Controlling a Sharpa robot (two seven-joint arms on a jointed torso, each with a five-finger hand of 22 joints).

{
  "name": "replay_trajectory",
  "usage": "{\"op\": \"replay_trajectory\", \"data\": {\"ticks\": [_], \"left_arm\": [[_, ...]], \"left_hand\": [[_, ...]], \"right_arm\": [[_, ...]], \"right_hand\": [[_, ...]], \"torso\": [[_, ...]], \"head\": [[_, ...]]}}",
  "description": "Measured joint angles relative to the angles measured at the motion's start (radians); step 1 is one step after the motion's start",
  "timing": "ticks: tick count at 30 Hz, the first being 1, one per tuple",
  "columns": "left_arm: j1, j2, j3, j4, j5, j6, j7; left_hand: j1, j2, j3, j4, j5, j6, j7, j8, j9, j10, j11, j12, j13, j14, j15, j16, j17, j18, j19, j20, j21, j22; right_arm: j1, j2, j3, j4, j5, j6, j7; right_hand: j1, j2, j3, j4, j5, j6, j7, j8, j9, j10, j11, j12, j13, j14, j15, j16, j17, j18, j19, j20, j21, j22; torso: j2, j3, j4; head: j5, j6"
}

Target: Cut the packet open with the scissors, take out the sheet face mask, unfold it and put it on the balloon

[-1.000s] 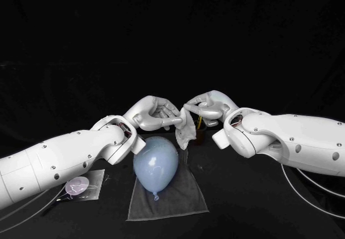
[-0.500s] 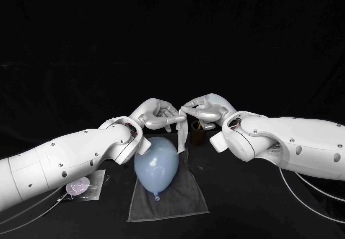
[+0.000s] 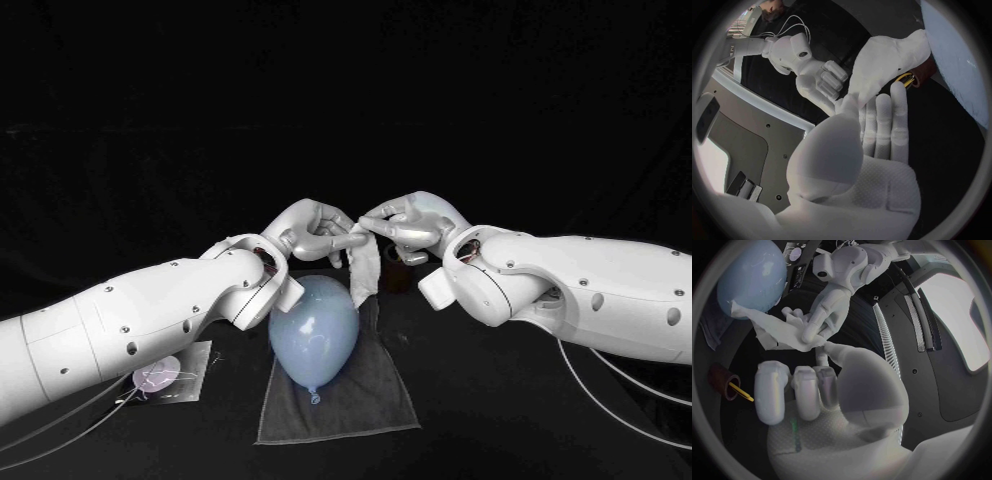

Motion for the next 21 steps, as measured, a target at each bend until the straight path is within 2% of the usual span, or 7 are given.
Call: {"op": "replay_trajectory", "data": {"ticks": [3,6,12,15,21], "left_arm": [[0.0,-0.003,0.0,0.004,0.013,0.0,0.008],[0.0,-0.01,0.0,0.008,0.028,0.002,0.02],[0.0,-0.028,0.0,0.015,0.055,0.016,0.045],[-0.001,-0.035,0.0,0.019,0.067,0.032,0.056],[-0.001,-0.042,0.0,0.022,0.086,0.068,0.074]], "left_hand": [[0.073,0.019,0.052,0.003,0.0,0.015,0.0,-0.024,-0.011,0.015,-0.003,-0.05,-0.022,-0.027,0.005,-0.022,0.001,0.0,-0.03,0.001,0.015,0.017],[0.106,0.015,0.103,0.01,-0.001,0.023,0.005,-0.042,-0.015,0.03,0.005,-0.096,-0.04,-0.045,0.011,-0.043,0.0,-0.001,-0.063,0.004,0.035,0.035],[0.107,0.011,0.153,0.022,-0.003,0.025,0.007,-0.052,-0.013,0.044,0.006,-0.15,-0.058,-0.061,0.023,-0.059,0.0,-0.001,-0.104,0.014,0.06,0.063],[0.095,0.0,0.159,0.022,-0.003,0.03,0.013,-0.052,-0.007,0.04,0.01,-0.162,-0.061,-0.071,0.029,-0.06,0.001,-0.001,-0.116,0.017,0.06,0.068],[0.093,-0.001,0.197,0.019,-0.006,0.041,0.009,-0.055,0.002,0.041,0.014,-0.179,-0.062,-0.086,0.03,-0.065,0.005,-0.002,-0.136,0.026,0.067,0.074]], "right_arm": [[-0.001,0.001,0.0,-0.006,0.003,0.007,0.0],[-0.002,0.001,0.0,-0.013,0.005,0.012,-0.001],[-0.002,0.0,0.0,-0.027,0.007,0.016,-0.002],[-0.002,0.0,0.0,-0.035,0.008,0.018,-0.003],[-0.002,-0.002,0.0,-0.048,0.008,0.028,-0.005]], "right_hand": [[0.0,0.0,0.0,0.0,-0.001,0.0,0.0,0.0,0.0,0.0,0.0,-0.004,0.0,0.0,0.0,-0.001,0.0,0.0,0.0,0.0,-0.004,0.0],[0.0,0.0,0.0,0.0,-0.001,0.0,0.0,0.0,0.0,0.0,0.0,-0.004,0.0,0.0,0.0,-0.001,0.0,0.0,0.0,0.0,-0.004,0.0],[0.0,0.0,0.0,0.0,-0.003,0.0,0.0,-0.001,0.0,0.0,0.0,-0.004,-0.001,0.0,0.0,-0.003,0.0,0.0,0.0,0.0,-0.004,0.0],[0.0,0.0,0.0,0.0,-0.004,0.0,0.0,-0.001,0.0,0.0,0.0,-0.004,-0.001,0.0,0.0,-0.003,0.0,0.0,0.0,0.0,-0.004,-0.001],[-0.004,0.001,0.0,0.0,0.001,0.0,0.0,-0.002,0.0,0.0,0.0,-0.004,-0.001,0.0,0.0,0.0,-0.001,0.0,0.0,0.0,-0.004,-0.001]], "torso": [[0.0,0.0,0.0],[0.0,-0.0003,-0.0001],[0.001,-0.0004,-0.0002],[0.001,-0.0004,0.0002],[0.001,-0.0006,0.0004]], "head": [[0.0,-0.001],[-0.001,-0.002],[-0.005,-0.004],[-0.007,-0.005],[-0.008,-0.007]]}}
